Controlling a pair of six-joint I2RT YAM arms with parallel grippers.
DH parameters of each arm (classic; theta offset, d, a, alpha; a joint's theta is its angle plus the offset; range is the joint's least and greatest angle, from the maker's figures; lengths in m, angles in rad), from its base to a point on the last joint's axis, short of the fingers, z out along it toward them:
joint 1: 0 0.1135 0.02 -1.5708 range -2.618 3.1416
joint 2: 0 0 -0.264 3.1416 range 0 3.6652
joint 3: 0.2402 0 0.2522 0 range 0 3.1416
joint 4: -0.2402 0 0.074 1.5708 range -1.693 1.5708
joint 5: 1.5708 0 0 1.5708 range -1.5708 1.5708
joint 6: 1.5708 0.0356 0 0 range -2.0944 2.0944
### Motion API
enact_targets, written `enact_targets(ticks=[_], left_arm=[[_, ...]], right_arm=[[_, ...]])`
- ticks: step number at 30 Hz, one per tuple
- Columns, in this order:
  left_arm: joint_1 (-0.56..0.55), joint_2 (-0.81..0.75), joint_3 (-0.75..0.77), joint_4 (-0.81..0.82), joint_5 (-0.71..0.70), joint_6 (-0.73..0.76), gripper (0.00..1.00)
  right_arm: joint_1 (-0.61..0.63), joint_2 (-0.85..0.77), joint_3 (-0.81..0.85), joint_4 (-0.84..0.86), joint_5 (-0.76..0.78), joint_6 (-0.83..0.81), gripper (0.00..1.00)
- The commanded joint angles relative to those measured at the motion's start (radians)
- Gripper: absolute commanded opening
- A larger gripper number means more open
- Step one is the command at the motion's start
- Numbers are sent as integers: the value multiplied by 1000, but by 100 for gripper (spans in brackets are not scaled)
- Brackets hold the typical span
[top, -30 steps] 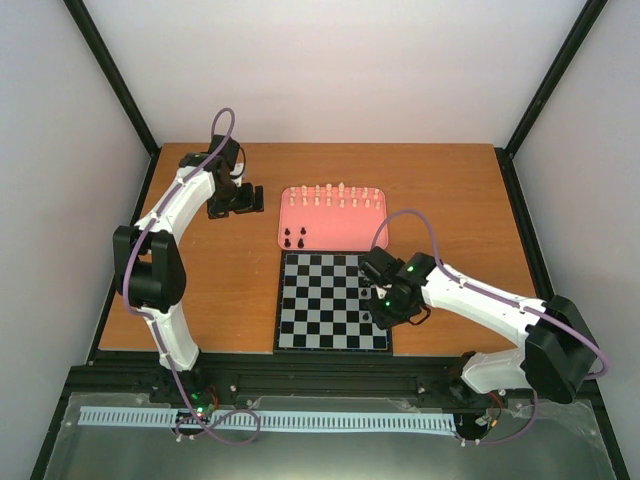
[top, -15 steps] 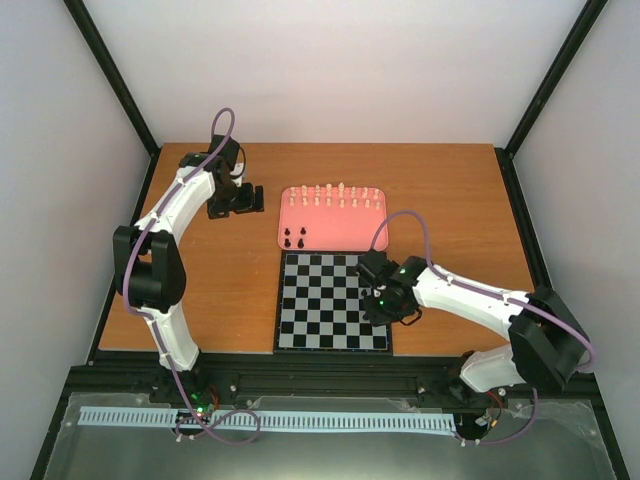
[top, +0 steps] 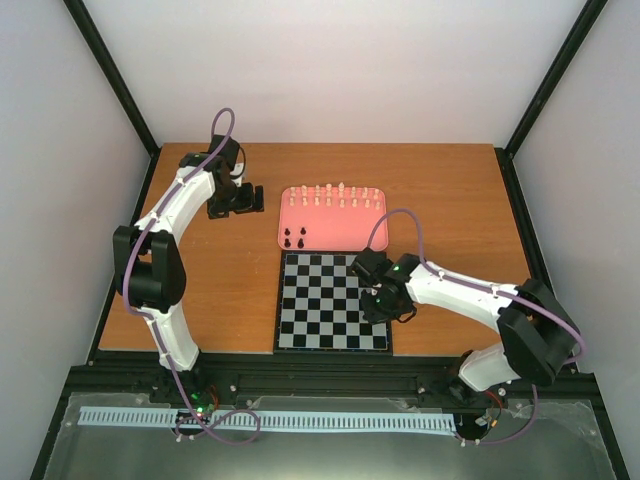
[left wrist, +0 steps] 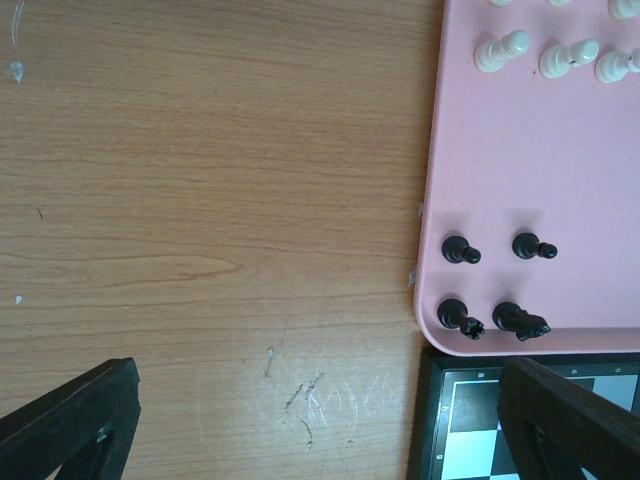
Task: Set up the chess pieces on the board
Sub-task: Place the chess piece on the chessboard, then pick up the chess piece from the storage box.
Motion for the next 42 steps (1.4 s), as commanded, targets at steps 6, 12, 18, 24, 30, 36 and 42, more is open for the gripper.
enact_targets(ticks=[6,12,18,24,30,36,42], left_arm=[[0,-23,20,9,-6,-5,100],[0,-22,20,8,-7,-4,100],[0,-27,26,2,-9,-4,100],[0,-32,26,1,-7,-3,100],[0,-32,32,0,-4,-4,100],[0,-41,19,4,-2,-5,100],[0,-38,21,5,-3,-4,100]], right_arm=[[-6,16,21,4,10,-15,14],[-6,8,29,-11,10,-21,26],[-6,-55,131,-124,-1,-36,37],[-10,-20,378,-239,31,-122,50],[-64,247,635,-110,3,-251,55],[-108,536,888,-10,-50,-307,53],[-119,762,1113,-4,-97,-343,51]])
